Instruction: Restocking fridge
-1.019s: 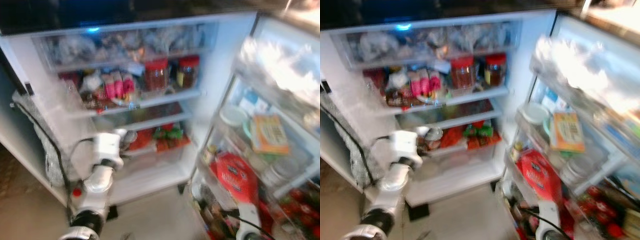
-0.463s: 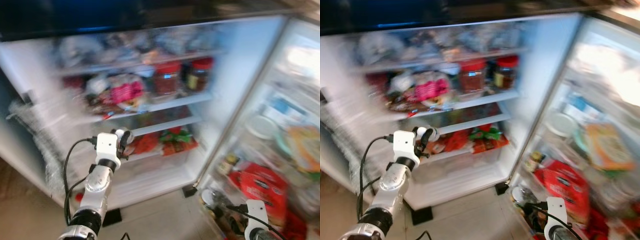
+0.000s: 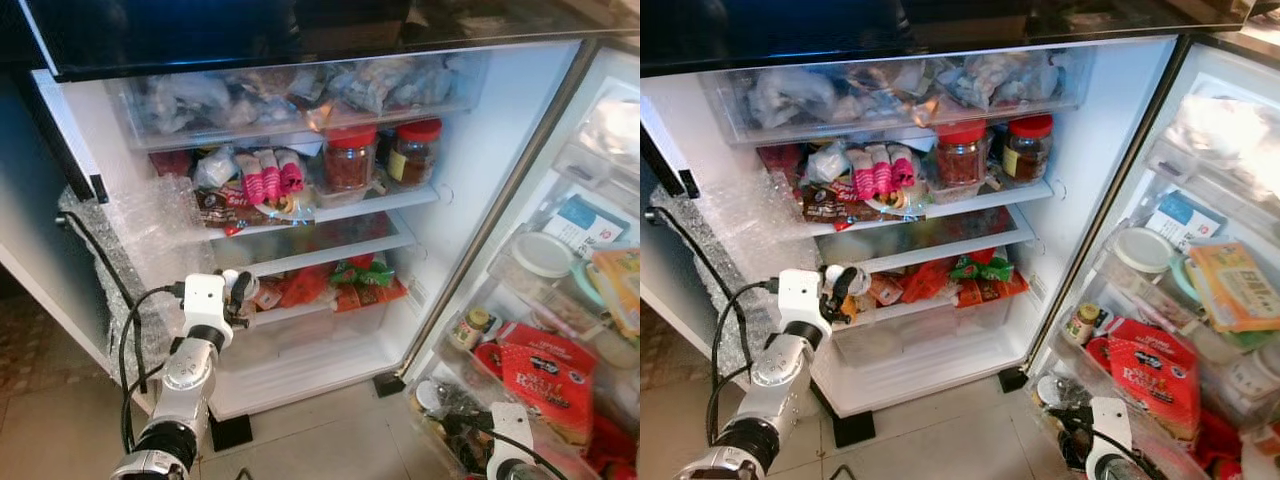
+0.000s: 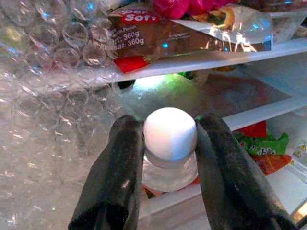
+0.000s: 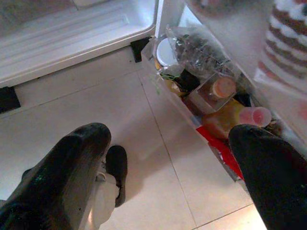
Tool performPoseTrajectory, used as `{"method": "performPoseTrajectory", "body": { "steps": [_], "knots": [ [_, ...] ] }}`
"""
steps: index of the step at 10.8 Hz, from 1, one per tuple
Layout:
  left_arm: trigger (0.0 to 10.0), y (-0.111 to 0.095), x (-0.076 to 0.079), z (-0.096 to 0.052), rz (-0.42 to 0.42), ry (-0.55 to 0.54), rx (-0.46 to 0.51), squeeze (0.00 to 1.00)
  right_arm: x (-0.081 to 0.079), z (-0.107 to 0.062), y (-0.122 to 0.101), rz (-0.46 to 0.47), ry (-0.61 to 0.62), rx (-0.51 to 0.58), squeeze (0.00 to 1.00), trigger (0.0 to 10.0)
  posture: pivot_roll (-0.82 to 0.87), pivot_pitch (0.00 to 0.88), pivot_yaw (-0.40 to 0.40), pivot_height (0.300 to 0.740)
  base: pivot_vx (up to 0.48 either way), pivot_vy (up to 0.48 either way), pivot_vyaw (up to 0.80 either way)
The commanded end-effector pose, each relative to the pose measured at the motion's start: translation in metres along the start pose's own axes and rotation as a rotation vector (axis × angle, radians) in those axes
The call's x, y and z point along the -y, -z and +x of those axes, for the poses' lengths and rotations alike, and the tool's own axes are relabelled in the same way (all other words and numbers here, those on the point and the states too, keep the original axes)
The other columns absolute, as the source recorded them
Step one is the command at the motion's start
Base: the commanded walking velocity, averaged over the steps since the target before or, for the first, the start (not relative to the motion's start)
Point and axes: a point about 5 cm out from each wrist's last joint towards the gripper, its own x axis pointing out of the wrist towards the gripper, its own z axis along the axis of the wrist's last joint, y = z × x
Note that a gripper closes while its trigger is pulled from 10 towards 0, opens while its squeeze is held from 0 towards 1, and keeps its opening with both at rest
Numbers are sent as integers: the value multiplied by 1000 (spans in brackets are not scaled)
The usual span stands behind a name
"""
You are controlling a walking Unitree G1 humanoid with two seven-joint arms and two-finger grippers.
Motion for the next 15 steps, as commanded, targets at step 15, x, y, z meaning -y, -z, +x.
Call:
{"method": "performPoseTrajectory", "body": {
  "steps": [15],
  "knots": [
    [10000,-3,2,4,3,3,19,0,3,0,-2,-25,5,-4,0,10000,-134,60,-41,692,0,0,0]
  ]
}}
